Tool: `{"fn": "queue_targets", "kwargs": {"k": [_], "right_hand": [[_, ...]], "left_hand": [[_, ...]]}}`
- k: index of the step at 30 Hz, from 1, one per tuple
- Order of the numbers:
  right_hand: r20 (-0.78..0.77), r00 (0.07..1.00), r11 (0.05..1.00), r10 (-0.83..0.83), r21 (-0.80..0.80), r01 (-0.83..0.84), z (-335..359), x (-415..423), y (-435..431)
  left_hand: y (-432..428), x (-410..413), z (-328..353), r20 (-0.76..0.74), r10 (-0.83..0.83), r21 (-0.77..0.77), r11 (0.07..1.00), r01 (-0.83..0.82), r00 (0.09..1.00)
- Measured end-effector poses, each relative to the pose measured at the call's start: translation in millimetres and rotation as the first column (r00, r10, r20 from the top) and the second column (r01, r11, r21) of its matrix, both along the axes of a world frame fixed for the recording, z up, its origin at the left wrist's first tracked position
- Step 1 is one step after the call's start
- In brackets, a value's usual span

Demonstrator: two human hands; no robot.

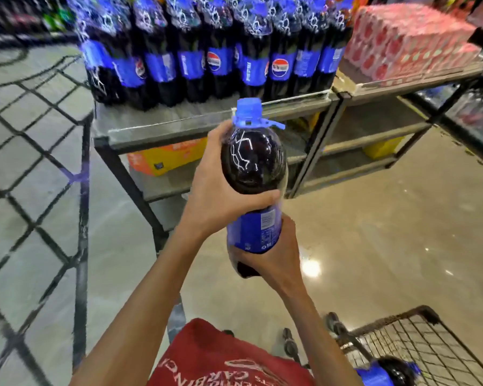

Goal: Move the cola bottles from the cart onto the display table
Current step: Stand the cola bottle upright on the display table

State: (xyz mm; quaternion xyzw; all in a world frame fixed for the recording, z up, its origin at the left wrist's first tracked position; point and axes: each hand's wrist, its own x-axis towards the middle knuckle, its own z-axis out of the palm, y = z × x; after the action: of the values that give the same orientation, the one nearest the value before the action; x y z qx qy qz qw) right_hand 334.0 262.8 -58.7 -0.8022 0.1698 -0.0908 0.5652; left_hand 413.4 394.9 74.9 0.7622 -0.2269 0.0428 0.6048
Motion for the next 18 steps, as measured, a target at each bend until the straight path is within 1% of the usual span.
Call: {"fn": "queue_targets", "kwargs": {"k": [4,10,13,18], "right_hand": [[0.07,0.996,0.998,0.061,-0.002,-0.061,10.0,19.7,26.8],[0.095,0.985,0.988,0.147,0.04,-0.151,17.5,54.3,52.8],[0.113,0.978,0.982,0.177,0.05,-0.183,17.8,74.7,59.8],[0.145,0.965,0.973,0.218,0.05,-0.227,19.4,114.9,65.3]], "left_hand": [[32.9,10.0,5.4,0.007,0.073,-0.032,0.997,-0.073,0.997],[63.0,23.8,10.0,0.012,0.184,-0.025,0.983,-0.184,0.983],[71.6,36.0,13.0,0.006,0.206,-0.013,0.978,-0.206,0.978],[73.6,72.2,16.8,0.041,0.229,-0.005,0.973,-0.229,0.973]]}}
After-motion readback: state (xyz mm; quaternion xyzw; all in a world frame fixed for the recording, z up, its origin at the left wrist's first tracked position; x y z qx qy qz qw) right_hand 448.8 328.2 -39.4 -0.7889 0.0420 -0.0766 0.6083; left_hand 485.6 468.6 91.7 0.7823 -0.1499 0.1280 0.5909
